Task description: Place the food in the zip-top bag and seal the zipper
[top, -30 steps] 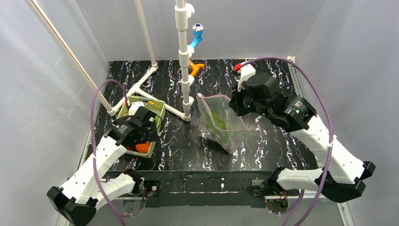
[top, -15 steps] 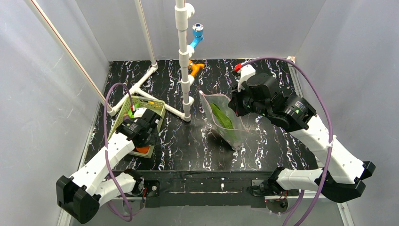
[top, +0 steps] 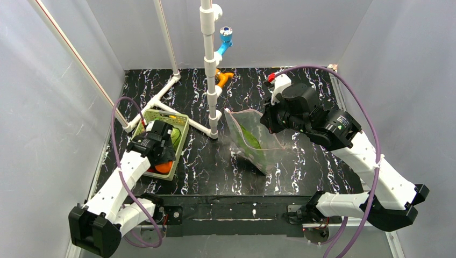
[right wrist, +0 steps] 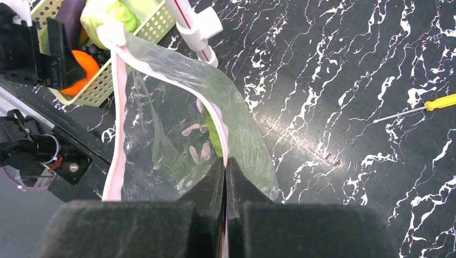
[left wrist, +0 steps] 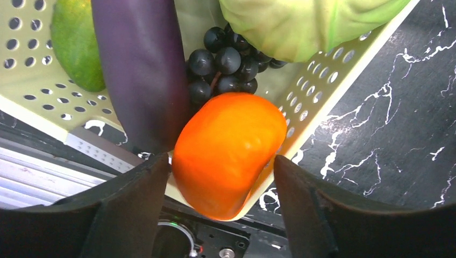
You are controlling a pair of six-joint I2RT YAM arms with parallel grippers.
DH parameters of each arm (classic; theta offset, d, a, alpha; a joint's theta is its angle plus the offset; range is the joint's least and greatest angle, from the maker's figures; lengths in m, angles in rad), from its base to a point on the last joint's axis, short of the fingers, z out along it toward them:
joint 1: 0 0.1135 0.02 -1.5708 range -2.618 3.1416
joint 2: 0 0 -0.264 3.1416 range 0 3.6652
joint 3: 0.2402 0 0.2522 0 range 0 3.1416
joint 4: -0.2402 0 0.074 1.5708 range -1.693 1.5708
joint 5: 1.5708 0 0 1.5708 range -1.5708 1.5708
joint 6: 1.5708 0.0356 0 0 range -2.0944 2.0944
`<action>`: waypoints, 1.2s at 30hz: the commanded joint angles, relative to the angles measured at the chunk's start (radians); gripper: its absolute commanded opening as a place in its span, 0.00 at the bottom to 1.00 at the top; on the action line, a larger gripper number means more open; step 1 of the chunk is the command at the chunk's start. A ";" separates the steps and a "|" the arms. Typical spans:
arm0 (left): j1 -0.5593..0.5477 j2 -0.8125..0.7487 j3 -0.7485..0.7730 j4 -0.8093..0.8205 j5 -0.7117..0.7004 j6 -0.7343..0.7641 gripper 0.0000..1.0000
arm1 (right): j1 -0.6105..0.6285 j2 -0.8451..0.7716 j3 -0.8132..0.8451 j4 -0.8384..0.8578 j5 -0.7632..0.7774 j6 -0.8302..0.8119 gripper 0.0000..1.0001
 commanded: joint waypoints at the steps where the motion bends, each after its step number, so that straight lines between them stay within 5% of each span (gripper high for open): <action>1: 0.004 0.021 -0.008 -0.007 0.026 -0.002 0.74 | -0.001 -0.027 -0.001 0.060 -0.010 0.001 0.01; 5: 0.004 0.038 -0.006 -0.011 0.031 -0.006 0.64 | -0.001 -0.025 -0.005 0.063 -0.016 0.004 0.01; 16: 0.004 0.002 0.131 -0.056 0.047 0.081 0.15 | -0.001 -0.022 -0.003 0.073 -0.005 -0.002 0.01; 22: 0.004 -0.004 0.356 -0.161 0.095 0.136 0.11 | -0.001 -0.012 -0.006 0.076 -0.014 -0.002 0.01; 26: 0.004 -0.060 0.527 -0.148 0.347 0.090 0.12 | -0.001 -0.003 -0.003 0.077 -0.023 -0.001 0.01; 29: 0.004 -0.151 0.517 0.041 0.595 -0.044 0.12 | -0.001 0.001 -0.003 0.080 -0.033 0.005 0.01; 33: 0.003 -0.226 0.349 0.538 0.942 -0.371 0.12 | -0.001 0.003 -0.007 0.087 -0.049 0.011 0.01; 36: -0.061 -0.194 0.287 0.746 1.030 -0.537 0.11 | -0.001 0.007 -0.005 0.086 -0.059 0.015 0.01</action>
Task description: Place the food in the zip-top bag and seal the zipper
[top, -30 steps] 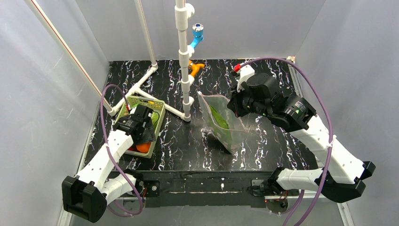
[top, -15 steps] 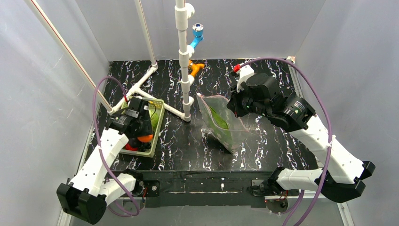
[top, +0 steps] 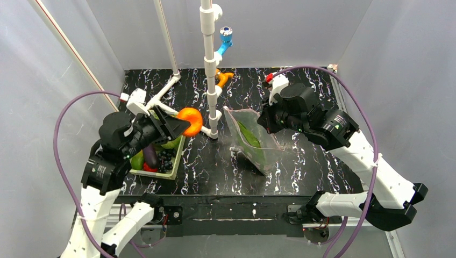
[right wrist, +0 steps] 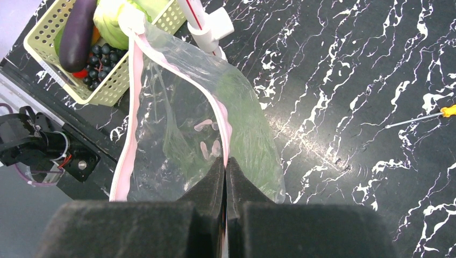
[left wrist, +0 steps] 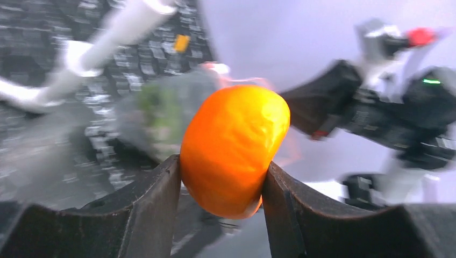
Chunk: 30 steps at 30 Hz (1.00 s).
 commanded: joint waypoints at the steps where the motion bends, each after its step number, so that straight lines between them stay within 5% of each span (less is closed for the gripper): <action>1: -0.114 0.074 -0.076 0.395 0.254 -0.272 0.11 | -0.001 -0.001 0.007 0.061 -0.026 0.012 0.01; 7: -0.453 0.163 0.002 0.381 -0.080 -0.133 0.11 | -0.001 -0.002 0.014 0.057 -0.031 0.018 0.01; 11: -0.559 0.193 0.003 0.386 -0.245 -0.074 0.06 | -0.001 -0.013 0.010 0.055 -0.034 0.027 0.01; 23: -0.684 0.270 0.015 0.439 -0.426 0.156 0.15 | -0.001 -0.013 0.019 0.043 -0.042 0.034 0.01; 30: -0.689 0.277 -0.036 0.495 -0.414 0.159 0.21 | -0.001 -0.016 0.023 0.047 -0.044 0.038 0.01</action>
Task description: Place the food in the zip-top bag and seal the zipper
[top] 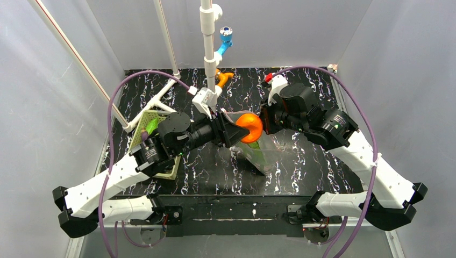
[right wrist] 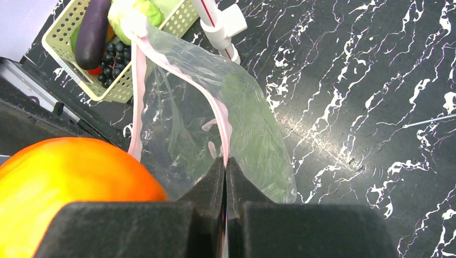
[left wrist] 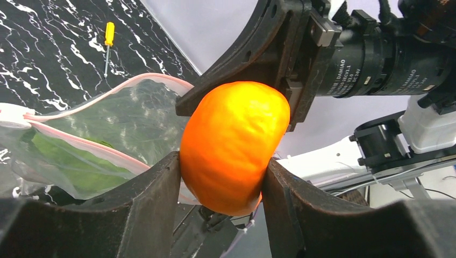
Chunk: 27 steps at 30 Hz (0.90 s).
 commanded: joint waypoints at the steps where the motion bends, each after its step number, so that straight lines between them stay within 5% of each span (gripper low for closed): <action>1: -0.006 -0.004 -0.015 0.049 -0.030 0.036 0.23 | -0.001 -0.018 0.023 0.045 -0.003 0.012 0.01; 11: -0.005 -0.048 -0.087 0.090 -0.038 0.075 0.42 | -0.056 -0.012 0.055 0.054 -0.176 0.039 0.01; 18: -0.005 -0.023 -0.074 0.059 -0.064 0.053 0.69 | -0.109 -0.005 0.058 0.062 -0.295 0.057 0.01; 22: -0.005 -0.008 -0.031 0.014 -0.048 0.053 0.95 | -0.129 -0.003 0.050 0.064 -0.315 0.057 0.01; 27: -0.005 -0.010 0.027 -0.044 -0.031 0.061 0.95 | -0.141 0.005 0.049 0.068 -0.322 0.053 0.01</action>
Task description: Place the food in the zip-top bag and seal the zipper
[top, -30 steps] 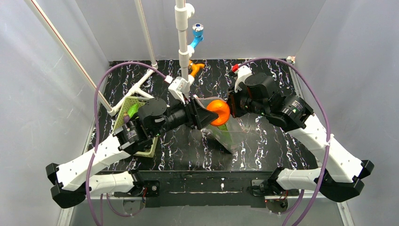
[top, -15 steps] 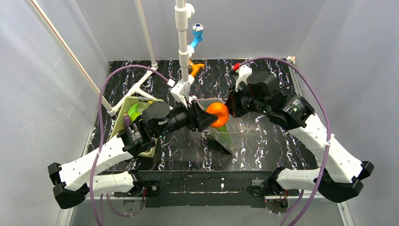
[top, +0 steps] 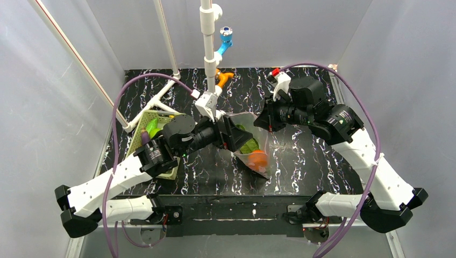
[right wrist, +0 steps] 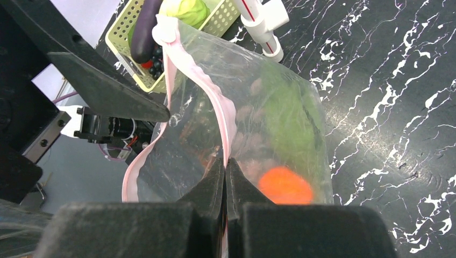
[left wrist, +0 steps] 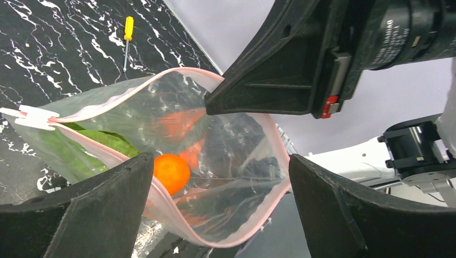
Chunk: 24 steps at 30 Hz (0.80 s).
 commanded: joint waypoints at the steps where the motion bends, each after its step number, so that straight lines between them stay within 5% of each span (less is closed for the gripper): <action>1: -0.004 -0.026 0.062 -0.036 0.005 0.016 0.94 | -0.013 0.006 0.037 0.068 -0.040 0.004 0.01; 7: -0.004 -0.115 0.057 -0.078 -0.013 0.004 0.94 | -0.024 0.014 0.044 0.067 -0.037 -0.010 0.01; 16: -0.004 -0.284 0.201 -0.559 -0.330 -0.049 0.98 | -0.029 -0.122 -0.048 0.213 -0.106 -0.067 0.01; 24: -0.004 -0.446 0.125 -0.710 -0.476 -0.144 0.98 | -0.029 -0.047 -0.149 0.196 -0.004 -0.033 0.01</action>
